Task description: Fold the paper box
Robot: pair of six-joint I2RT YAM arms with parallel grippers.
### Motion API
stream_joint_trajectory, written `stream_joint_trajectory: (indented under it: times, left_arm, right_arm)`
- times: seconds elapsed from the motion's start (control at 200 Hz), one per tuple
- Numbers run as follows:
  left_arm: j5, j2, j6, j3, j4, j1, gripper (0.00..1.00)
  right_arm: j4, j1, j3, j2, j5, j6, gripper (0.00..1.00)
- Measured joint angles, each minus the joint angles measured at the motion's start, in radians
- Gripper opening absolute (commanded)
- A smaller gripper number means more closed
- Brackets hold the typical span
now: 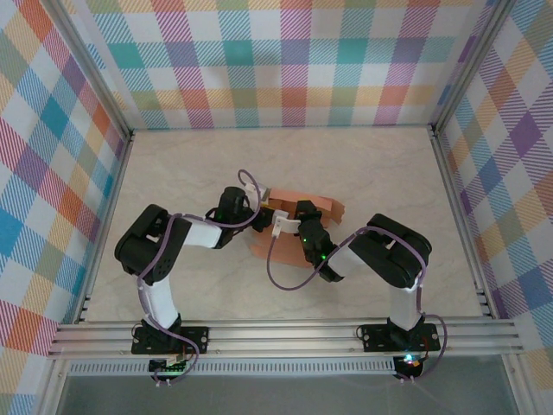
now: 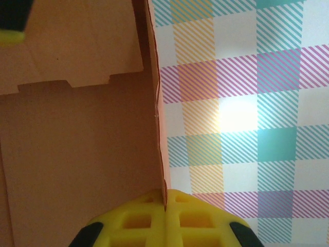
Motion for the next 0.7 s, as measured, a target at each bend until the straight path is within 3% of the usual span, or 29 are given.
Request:
stream_joint_trajectory:
  times: [0.28,0.555,0.7]
  left_arm:
    - [-0.088,0.023,-0.057,0.006,0.047,-0.039,0.36]
    - [-0.183,0.039,-0.127,0.013,0.066,-0.063,0.29]
    - [-0.209,0.040,-0.149,0.013,0.071,-0.068,0.20]
  right_arm:
    - [0.024,0.001,0.000,0.012,0.022,-0.005,0.00]
    - [0.076,0.010,0.001,0.044,0.044,-0.020,0.00]
    - [0.076,0.012,0.001,0.044,0.048,-0.019,0.00]
